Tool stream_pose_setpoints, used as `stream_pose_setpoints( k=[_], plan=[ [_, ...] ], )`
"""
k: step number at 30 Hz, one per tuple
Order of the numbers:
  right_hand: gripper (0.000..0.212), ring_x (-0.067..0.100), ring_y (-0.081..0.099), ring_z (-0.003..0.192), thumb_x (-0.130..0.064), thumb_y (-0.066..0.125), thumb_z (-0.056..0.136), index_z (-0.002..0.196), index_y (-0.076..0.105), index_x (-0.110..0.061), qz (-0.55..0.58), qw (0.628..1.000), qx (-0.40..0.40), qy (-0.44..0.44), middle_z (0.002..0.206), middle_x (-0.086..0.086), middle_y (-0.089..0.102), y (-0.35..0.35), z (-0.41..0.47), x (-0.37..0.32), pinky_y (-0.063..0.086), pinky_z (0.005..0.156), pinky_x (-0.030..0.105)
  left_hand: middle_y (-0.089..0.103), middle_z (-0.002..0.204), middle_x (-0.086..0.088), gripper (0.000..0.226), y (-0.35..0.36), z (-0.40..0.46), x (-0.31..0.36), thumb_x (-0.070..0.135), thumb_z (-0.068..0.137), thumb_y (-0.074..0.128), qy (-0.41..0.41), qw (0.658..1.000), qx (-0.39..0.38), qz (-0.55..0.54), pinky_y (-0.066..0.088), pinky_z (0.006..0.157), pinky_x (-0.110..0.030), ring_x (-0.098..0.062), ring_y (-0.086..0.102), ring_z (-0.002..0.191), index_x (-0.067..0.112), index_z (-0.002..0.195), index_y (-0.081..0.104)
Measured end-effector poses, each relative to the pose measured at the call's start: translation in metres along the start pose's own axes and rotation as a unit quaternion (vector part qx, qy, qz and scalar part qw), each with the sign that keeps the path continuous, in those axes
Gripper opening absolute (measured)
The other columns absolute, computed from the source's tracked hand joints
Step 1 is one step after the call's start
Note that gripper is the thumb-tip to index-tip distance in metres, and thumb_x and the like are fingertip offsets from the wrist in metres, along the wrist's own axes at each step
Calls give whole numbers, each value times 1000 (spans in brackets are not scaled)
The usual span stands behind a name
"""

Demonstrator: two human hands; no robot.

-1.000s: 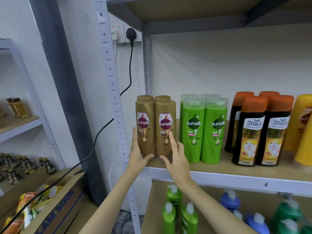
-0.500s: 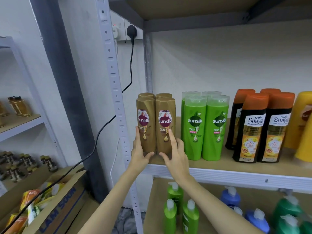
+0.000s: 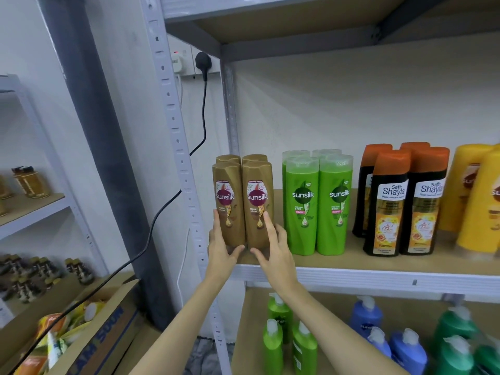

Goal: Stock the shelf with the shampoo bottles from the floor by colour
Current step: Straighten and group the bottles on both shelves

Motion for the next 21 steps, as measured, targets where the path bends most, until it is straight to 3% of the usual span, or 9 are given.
stream_pose_setpoints(
  k=[3,5,7,10,12,14,15,18,21],
  plan=[
    [89,21,38,130,-16,61,87,143,-1,-47,39,998,-38,12,144,5,27,-5,-15,6,46,98,36,28,143,-10,98,0,-18,7,7,78,70,-11,1000,22,13,27,109,-38,-21,27,132,22,146,2],
    [72,16,34,134,-15,56,90,146,15,-35,46,998,-45,2,145,3,29,-16,-31,8,39,100,23,26,144,-8,86,-2,-39,16,7,80,67,3,998,54,12,25,110,-34,-18,25,133,18,145,12],
    [53,13,40,126,-16,50,92,140,34,-28,34,998,-23,-38,137,4,40,-35,-46,7,39,97,20,33,139,-4,66,-1,-62,24,9,84,62,33,997,73,22,26,107,-27,-11,30,127,14,140,28],
    [34,15,49,109,-12,44,87,119,50,-19,-11,991,2,-130,114,8,54,-54,-70,9,41,91,23,52,121,-1,38,21,-86,21,11,87,58,32,998,14,53,38,97,-25,-7,45,106,10,124,48],
    [27,18,53,103,-12,44,85,109,56,-17,-42,988,-31,-146,106,8,57,-53,-83,24,44,84,24,58,114,-3,28,43,-100,11,7,87,57,5,996,-64,61,42,88,-20,-9,50,95,10,115,55],
    [25,19,56,100,-15,45,85,104,61,-17,-67,988,-108,-85,102,4,58,-46,-94,52,45,80,25,59,112,-8,25,63,-112,-4,5,87,57,-19,989,-131,67,36,78,-3,-10,50,90,7,112,58],
    [25,20,57,102,-15,46,86,105,62,-16,-83,983,-162,-37,105,3,58,-39,-101,73,45,82,26,59,111,-10,25,73,-116,-13,6,87,57,-27,985,-156,75,33,76,-1,-11,51,90,6,112,58],
    [28,23,55,110,-14,52,86,112,61,-16,-147,937,-300,98,115,5,60,-15,-128,143,43,90,30,58,112,-10,26,101,-126,-47,9,87,59,-39,973,-208,94,34,80,-9,-19,55,99,6,113,59],
    [29,24,58,110,-17,55,85,112,61,-21,-143,923,-312,172,113,4,65,2,-158,201,47,89,31,58,112,-8,27,130,-136,-92,9,86,60,-38,970,-222,97,37,84,-13,-18,55,99,4,113,59]
  ],
)
Point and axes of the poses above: each hand's wrist, its own z-axis towards the middle knuckle, its own y-axis out of the palm, x = y × z, the point moved 10 cm from there along z, towards the middle knuckle
